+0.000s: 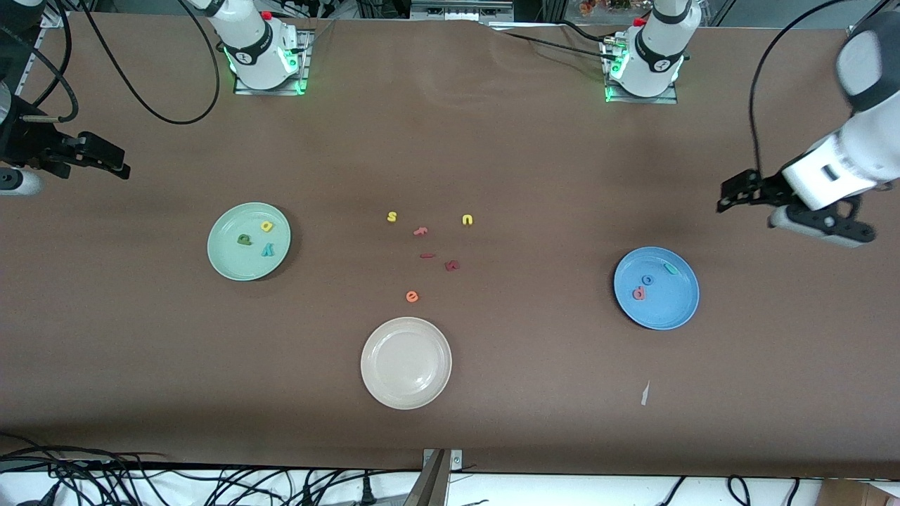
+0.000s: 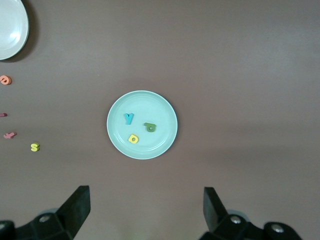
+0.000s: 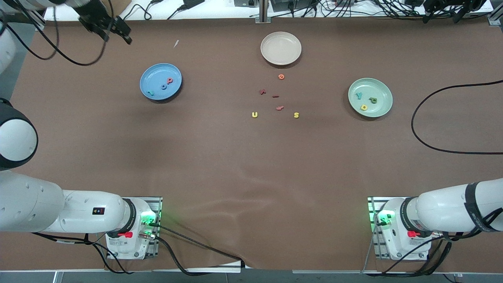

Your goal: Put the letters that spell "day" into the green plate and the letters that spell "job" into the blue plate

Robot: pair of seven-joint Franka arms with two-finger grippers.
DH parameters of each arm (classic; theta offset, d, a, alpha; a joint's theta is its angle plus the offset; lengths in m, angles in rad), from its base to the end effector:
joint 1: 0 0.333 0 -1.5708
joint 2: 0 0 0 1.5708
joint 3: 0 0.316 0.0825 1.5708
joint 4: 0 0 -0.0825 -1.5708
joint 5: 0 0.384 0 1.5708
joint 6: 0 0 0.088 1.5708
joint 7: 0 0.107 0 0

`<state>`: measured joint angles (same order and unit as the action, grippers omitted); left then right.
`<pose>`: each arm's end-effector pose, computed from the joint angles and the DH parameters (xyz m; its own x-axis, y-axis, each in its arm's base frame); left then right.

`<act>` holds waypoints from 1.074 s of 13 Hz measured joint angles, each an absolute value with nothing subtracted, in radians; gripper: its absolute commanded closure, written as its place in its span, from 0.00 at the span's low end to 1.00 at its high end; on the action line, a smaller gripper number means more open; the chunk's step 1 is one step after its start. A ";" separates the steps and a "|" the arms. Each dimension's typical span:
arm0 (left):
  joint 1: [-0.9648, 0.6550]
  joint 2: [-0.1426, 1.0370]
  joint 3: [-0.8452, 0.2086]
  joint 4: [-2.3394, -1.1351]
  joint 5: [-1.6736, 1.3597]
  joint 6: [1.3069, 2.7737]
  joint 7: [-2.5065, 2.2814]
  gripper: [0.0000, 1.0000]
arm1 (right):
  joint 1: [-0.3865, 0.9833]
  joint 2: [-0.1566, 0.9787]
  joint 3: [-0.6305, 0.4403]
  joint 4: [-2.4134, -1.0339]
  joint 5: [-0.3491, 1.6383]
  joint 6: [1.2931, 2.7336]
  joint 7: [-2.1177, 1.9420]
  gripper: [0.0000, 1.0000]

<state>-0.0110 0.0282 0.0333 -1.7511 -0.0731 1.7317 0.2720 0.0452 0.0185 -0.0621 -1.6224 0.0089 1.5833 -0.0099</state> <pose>0.5670 0.0058 0.5370 0.9716 -0.2351 -0.0273 -0.2322 -0.9693 0.0808 0.5588 -0.0082 0.5910 0.9983 -0.0071 -0.0575 -0.0076 -0.9999 -0.0083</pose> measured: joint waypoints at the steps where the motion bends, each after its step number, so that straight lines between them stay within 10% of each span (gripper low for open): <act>1: -0.010 0.025 0.028 -1.695 -0.043 1.663 0.250 0.00 | 0.045 0.018 -0.062 -1.622 0.009 1.583 -0.010 0.00; 14: -0.027 -0.003 -0.072 -1.595 0.034 1.509 -0.074 0.00 | 0.044 0.018 -0.062 -1.622 0.009 1.584 -0.010 0.00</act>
